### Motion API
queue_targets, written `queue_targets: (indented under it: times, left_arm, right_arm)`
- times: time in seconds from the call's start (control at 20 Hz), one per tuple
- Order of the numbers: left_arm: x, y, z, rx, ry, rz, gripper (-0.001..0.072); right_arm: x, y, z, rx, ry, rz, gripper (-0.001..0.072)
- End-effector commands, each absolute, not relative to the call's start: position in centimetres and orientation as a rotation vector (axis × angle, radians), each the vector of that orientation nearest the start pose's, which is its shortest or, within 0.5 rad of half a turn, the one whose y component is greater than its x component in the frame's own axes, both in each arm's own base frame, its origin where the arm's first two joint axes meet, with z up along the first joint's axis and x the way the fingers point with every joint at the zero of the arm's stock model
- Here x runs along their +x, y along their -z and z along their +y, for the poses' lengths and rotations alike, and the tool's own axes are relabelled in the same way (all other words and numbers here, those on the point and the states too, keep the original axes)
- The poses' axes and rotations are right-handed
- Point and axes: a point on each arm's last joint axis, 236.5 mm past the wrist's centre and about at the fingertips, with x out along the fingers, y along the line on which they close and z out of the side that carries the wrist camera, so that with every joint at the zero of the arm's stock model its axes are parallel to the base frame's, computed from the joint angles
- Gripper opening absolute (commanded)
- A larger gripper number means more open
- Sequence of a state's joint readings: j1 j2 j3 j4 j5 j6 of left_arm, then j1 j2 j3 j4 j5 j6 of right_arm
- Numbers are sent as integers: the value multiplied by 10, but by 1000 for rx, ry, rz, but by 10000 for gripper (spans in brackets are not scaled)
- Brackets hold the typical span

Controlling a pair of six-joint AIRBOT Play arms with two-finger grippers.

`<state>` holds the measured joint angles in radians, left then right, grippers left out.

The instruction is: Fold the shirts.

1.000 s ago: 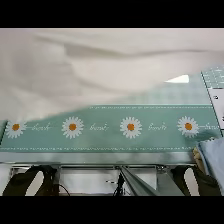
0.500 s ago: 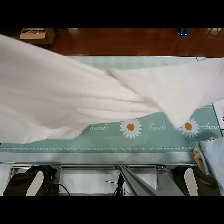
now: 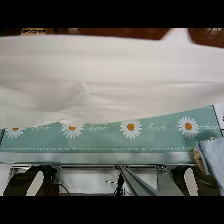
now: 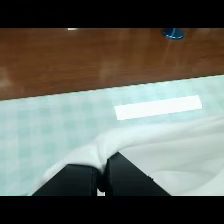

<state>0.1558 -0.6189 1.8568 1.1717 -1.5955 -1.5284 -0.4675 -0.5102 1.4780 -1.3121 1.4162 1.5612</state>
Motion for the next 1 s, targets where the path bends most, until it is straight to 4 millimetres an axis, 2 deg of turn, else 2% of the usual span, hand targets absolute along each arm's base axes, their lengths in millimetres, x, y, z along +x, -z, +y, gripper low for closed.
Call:
queue_targets:
  times: [0.0, 0.1, 0.15, 0.25, 0.35, 0.4, 0.5, 0.55, 0.65, 0.7, 0.8, 0.85, 0.9, 0.95]
  left_arm:
    - [167, -422, -59, -45, 217, 355, 32]
    - [166, -422, -60, -42, 217, 352, 32]
    - [165, -424, -60, -41, 217, 346, 32]
    - [160, -439, -61, -37, 216, 287, 32]
    - [144, -465, -70, -29, 245, 194, 32]
    - [133, -477, -75, -39, 255, 157, 32]
    - [109, -489, -80, -50, 263, 120, 32]
    - [99, -487, -83, -55, 267, 132, 32]
    - [84, -462, -90, -74, 287, 246, 32]
    - [79, -446, -93, -83, 301, 321, 32]
    - [76, -443, -107, -114, 361, 341, 31]
    - [78, -441, -111, -138, 381, 362, 31]
    - [83, -435, -111, -150, 381, 388, 31]
    - [93, -426, -106, -165, 362, 427, 31]
  right_arm:
    - [206, -351, -40, 172, 222, 417, 26]
    - [208, -359, -35, 164, 200, 391, 27]
    - [208, -369, -31, 152, 184, 358, 26]
    - [202, -405, -26, 113, 177, 247, 26]
    - [183, -447, -18, 72, 184, 125, 26]
    - [172, -460, -14, 53, 189, 89, 26]
    - [150, -473, -3, 35, 189, 74, 26]
    - [141, -473, 2, 48, 186, 84, 26]
    - [131, -456, 15, 49, 155, 165, 26]
    - [127, -437, 21, 56, 133, 249, 26]
    - [121, -387, 32, 80, 71, 488, 26]
    - [125, -385, 38, 85, 32, 501, 26]
    - [129, -384, 36, 80, 23, 515, 26]
    - [135, -380, 25, 85, 46, 539, 26]
